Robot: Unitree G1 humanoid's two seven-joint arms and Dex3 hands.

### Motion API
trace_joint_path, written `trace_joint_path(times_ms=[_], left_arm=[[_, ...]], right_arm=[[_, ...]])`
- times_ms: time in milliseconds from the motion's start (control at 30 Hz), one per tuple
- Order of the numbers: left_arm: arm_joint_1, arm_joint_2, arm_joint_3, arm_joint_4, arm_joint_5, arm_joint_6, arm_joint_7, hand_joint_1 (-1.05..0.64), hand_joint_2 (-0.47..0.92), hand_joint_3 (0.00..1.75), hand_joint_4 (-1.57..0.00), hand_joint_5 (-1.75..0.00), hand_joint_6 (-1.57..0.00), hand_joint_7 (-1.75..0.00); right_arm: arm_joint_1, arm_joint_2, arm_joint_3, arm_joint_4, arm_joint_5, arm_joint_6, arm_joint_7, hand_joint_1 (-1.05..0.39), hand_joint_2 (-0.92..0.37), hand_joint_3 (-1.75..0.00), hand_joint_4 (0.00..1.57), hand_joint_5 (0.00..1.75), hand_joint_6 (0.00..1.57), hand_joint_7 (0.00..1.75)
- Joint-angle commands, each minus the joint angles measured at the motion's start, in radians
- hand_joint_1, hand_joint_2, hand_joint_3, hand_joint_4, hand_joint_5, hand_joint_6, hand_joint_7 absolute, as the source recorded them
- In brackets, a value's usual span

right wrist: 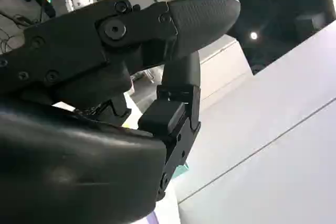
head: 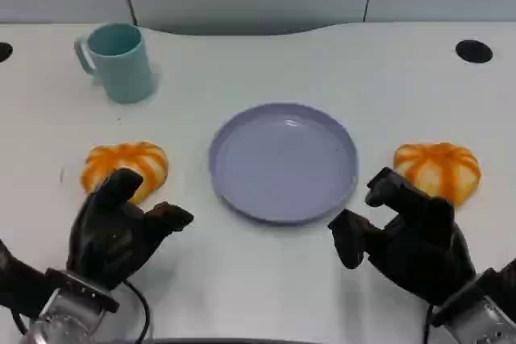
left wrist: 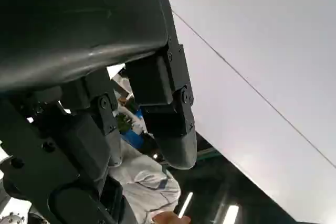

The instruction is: Grasp the bread from the table and place it into the plate.

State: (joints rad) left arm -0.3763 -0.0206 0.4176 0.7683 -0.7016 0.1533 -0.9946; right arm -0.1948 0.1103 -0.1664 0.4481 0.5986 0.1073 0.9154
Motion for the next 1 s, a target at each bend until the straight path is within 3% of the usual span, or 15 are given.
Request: trace_joint_path(times_ms=[33,733,800,900,1000], left_arm=[[0.005,0.005,0.004,-0.012,0.003,-0.015,0.012,-1.05,0.36,0.01,-1.55,-0.03,-1.41,0.00],[0.011,0.003,-0.006,-0.015,0.026,-0.082,0.019,-1.05,0.39,0.01,-1.57,-0.04,-1.43,-0.01],[0.014,-0.003,-0.008,-0.021,0.048,-0.154,0.027,-1.05,0.42,0.02,-1.57,-0.07,-1.44,-0.02],[0.029,-0.030,-0.025,-0.061,0.160,-0.422,0.115,-1.05,0.52,0.05,-1.57,-0.18,-1.49,-0.02],[0.055,-0.018,-0.070,-0.198,0.284,-0.582,0.219,-1.05,0.59,0.05,-1.57,-0.19,-1.49,-0.01]], right_arm=[[0.000,-0.010,-0.006,0.009,0.005,-0.020,0.018,-0.76,-0.92,-0.24,0.87,1.53,0.78,1.05],[0.009,-0.011,-0.001,-0.011,-0.002,-0.014,-0.002,-0.77,-0.92,-0.24,0.86,1.56,0.76,1.11],[0.013,-0.008,0.002,-0.021,-0.005,-0.014,-0.009,-0.77,-0.92,-0.24,0.86,1.56,0.76,1.11],[0.012,-0.011,0.002,-0.026,0.000,-0.002,-0.015,-0.77,-0.92,-0.23,0.86,1.56,0.76,1.10],[-0.002,-0.008,-0.005,-0.008,0.010,-0.001,-0.007,-0.76,-0.92,-0.21,0.86,1.53,0.78,1.04]])
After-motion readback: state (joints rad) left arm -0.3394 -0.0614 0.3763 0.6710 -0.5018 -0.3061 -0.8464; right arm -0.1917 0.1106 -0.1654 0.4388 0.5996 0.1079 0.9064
